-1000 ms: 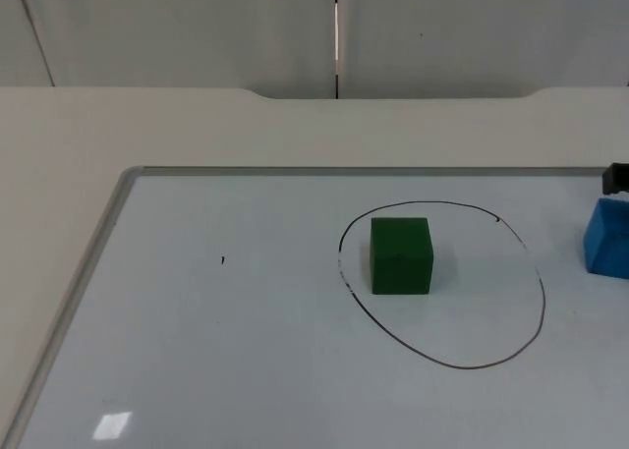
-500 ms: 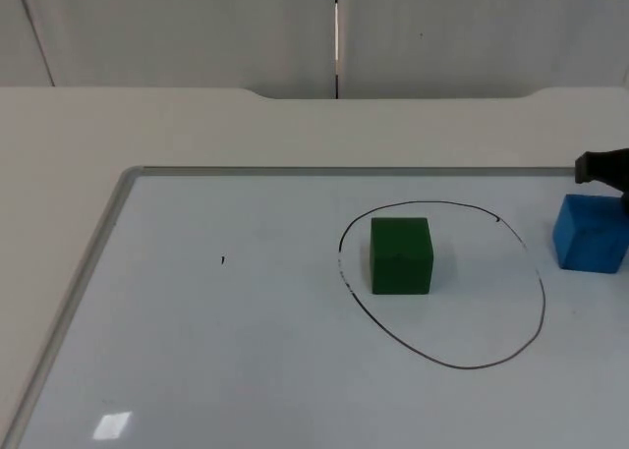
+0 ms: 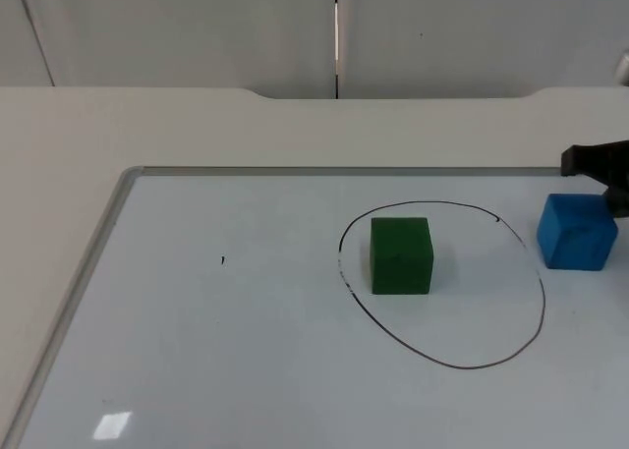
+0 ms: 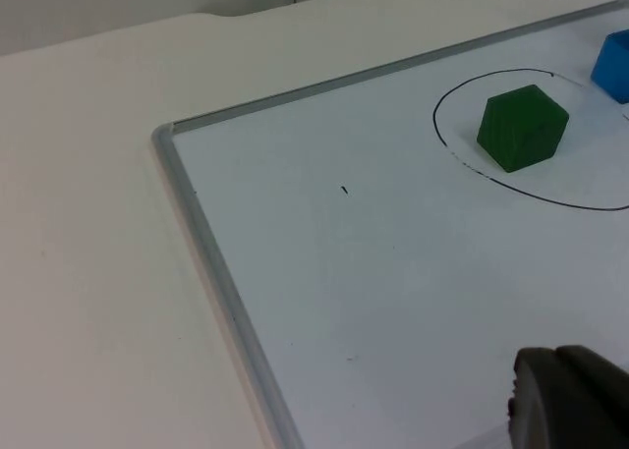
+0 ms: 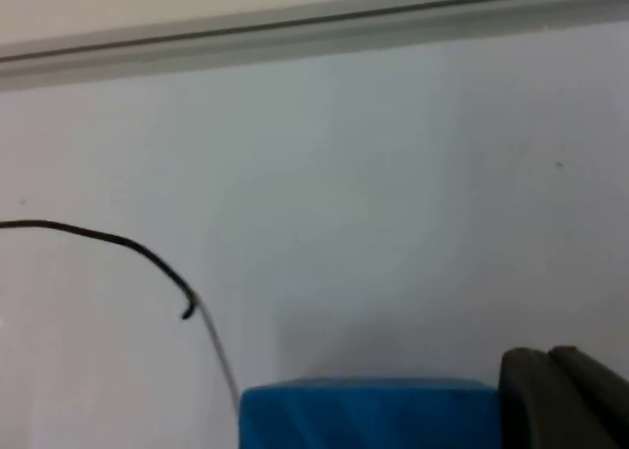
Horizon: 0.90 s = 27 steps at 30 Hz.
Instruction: Push the two cubes into the marked area.
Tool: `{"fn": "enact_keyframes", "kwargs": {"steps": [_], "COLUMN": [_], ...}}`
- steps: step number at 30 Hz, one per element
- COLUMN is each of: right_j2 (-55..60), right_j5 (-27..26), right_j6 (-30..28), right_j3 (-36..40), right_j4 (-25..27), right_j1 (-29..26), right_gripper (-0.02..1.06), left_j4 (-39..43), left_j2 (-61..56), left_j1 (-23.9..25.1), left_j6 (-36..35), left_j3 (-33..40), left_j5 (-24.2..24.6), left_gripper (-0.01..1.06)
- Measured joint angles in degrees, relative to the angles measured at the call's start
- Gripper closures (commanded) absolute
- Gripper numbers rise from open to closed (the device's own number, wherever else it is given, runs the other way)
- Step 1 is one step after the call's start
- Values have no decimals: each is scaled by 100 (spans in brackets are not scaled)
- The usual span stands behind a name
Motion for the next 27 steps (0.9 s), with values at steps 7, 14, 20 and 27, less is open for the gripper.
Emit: {"fn": "enact_keyframes", "kwargs": {"steps": [7,14,20,27], "right_j2": [0,0,0,0], "right_j5": [-30,-39,-62,-213], "right_j6": [22,32,43,43], "right_j3": [0,0,0,0], "right_j4": [2,103,135,135], "right_j1": [62,62,204,410], "right_gripper": [105,105,105,105], "left_j4": [0,11,11,11], "left_j2": [0,0,0,0], "left_j1": [0,0,0,0], "left_j6": [0,0,0,0], "left_j3": [0,0,0,0], "left_j5": [0,0,0,0], "left_gripper": [105,105,105,105]}}
